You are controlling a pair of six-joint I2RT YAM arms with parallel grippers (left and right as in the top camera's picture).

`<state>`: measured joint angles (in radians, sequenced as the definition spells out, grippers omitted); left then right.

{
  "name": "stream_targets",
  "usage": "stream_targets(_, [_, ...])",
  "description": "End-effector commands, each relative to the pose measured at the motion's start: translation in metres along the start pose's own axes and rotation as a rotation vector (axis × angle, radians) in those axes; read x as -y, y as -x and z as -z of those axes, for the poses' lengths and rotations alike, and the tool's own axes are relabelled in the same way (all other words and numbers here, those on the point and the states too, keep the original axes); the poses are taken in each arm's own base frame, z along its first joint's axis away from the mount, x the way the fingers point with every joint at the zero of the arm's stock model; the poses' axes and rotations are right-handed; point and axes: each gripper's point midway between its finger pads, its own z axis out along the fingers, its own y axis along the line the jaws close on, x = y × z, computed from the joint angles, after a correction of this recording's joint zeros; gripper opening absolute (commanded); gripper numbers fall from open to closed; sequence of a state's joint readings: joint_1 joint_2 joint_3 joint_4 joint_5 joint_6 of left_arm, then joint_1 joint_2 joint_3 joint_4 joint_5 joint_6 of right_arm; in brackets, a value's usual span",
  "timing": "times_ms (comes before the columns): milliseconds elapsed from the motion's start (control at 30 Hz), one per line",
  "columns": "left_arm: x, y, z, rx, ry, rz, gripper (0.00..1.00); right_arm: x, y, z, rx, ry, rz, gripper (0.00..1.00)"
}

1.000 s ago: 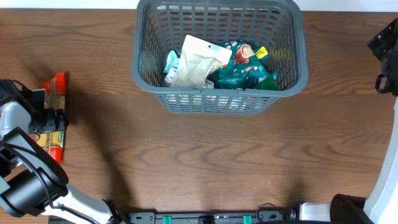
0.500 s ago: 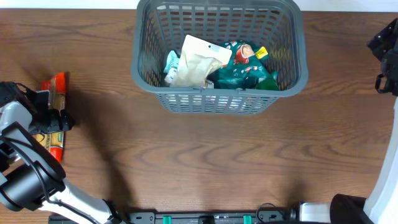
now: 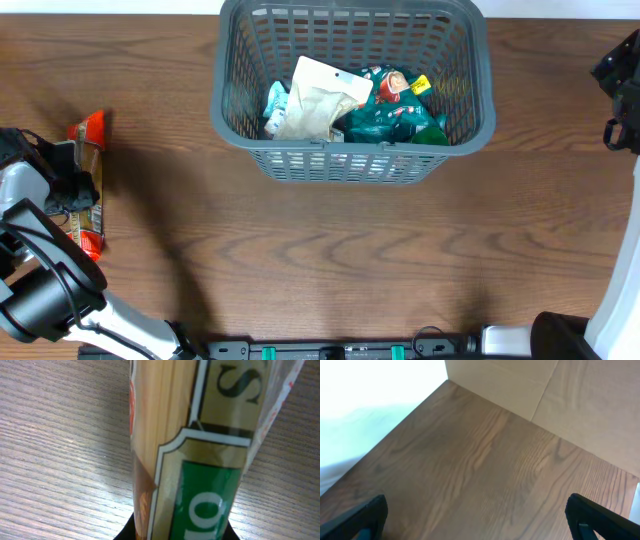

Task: Pack container
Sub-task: 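Close the left gripper on the spaghetti pack, then lift the spaghetti pack and carry it over the basket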

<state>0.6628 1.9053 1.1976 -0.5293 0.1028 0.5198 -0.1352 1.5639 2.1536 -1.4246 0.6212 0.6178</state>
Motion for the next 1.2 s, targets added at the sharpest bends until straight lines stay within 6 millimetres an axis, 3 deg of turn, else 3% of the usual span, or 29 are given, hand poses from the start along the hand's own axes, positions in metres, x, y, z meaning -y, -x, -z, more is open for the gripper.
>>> stream_targets(0, [0.011, -0.015, -0.017, -0.06, -0.05, 0.019, 0.06, 0.005, 0.004, 0.001, 0.015, -0.017, -0.019, 0.99])
stream_targets(233, [0.01, 0.015, 0.019, 0.049, -0.043, 0.089, 0.06, 0.005, 0.004, 0.001, 0.015, -0.017, -0.019, 0.99])
stream_targets(600, [0.002, 0.067, 0.137, 0.354, 0.029, 0.106, 0.06, 0.005, 0.004, 0.001, 0.015, -0.017, -0.019, 0.99])
stream_targets(833, [0.052, 0.105, 0.222, 0.569, -0.113, 0.027, 0.06, 0.005, 0.004, 0.001, 0.015, -0.017, -0.019, 0.99])
stream_targets(1167, [0.152, 0.148, 0.349, 0.792, -0.204, -0.226, 0.06, 0.005, 0.004, 0.001, 0.015, -0.017, -0.019, 0.99])
